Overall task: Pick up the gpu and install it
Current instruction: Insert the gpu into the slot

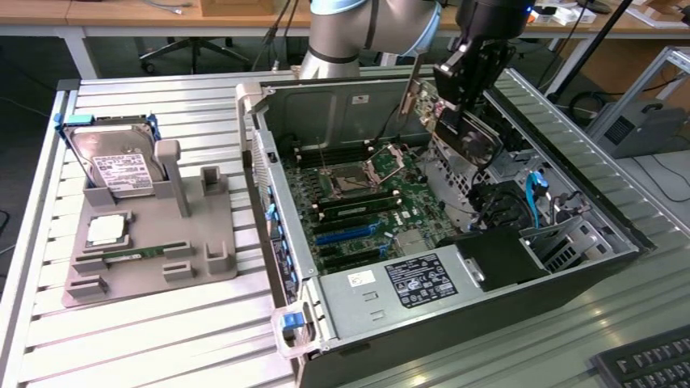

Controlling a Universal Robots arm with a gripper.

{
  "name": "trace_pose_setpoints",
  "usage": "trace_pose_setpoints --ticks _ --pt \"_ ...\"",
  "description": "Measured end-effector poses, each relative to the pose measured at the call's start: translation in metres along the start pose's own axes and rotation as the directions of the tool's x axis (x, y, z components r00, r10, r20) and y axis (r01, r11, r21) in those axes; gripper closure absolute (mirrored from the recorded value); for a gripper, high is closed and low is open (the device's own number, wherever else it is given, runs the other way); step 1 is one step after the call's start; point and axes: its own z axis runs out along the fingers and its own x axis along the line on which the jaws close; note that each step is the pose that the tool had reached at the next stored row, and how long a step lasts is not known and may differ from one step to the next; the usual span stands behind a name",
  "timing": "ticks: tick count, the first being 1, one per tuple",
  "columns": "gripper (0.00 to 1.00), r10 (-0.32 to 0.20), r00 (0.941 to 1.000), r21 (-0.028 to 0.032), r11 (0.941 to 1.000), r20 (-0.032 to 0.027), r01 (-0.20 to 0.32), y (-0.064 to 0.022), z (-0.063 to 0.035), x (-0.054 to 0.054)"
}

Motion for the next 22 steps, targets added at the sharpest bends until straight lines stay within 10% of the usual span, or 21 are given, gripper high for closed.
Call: trace_pose_setpoints --ticks 22 --pt "0.73 -0.101 0.9948 -0.0029 0.9949 0.0112 0.101 0.0 0.0001 0.0"
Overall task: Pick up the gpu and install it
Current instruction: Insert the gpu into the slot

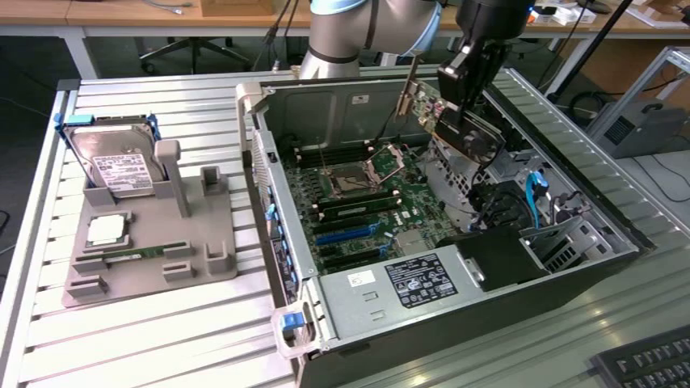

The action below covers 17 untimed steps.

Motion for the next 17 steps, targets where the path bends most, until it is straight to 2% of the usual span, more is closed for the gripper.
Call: trace_pose_setpoints --ticks 17 --pt "0.73 -0.092 0.9957 -0.0026 0.9958 0.01 0.092 0.0 0.0001 0.0"
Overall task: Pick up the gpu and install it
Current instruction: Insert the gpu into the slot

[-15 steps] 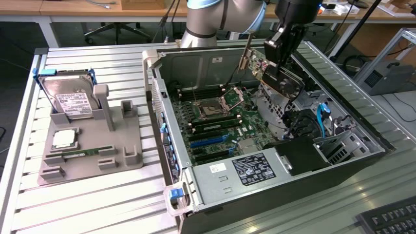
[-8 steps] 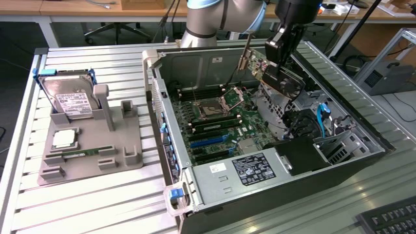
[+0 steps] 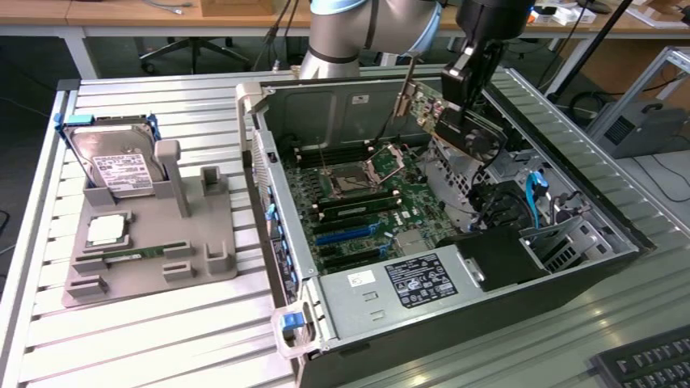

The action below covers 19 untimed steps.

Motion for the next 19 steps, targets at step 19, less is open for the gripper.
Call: trace_pose_setpoints --ticks 19 --pt "0.73 -0.076 0.9971 -0.0022 0.9971 0.0083 0.076 0.0 0.0 0.0"
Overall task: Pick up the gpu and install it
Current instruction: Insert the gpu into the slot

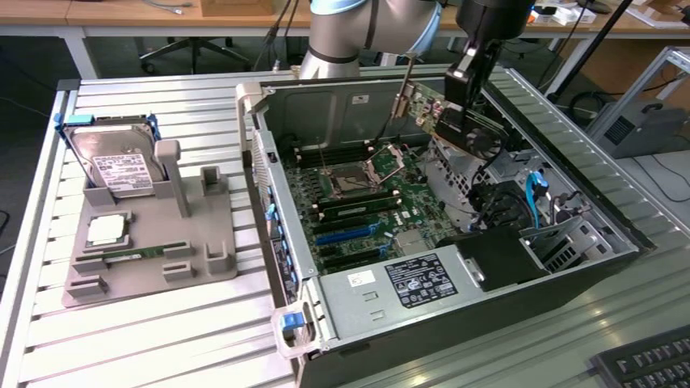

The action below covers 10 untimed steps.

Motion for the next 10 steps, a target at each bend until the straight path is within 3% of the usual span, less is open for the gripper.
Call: trace_pose_setpoints --ticks 10 --pt "0.73 -0.038 0.9993 -0.0012 0.9993 0.0041 0.038 0.0 0.0 0.0"
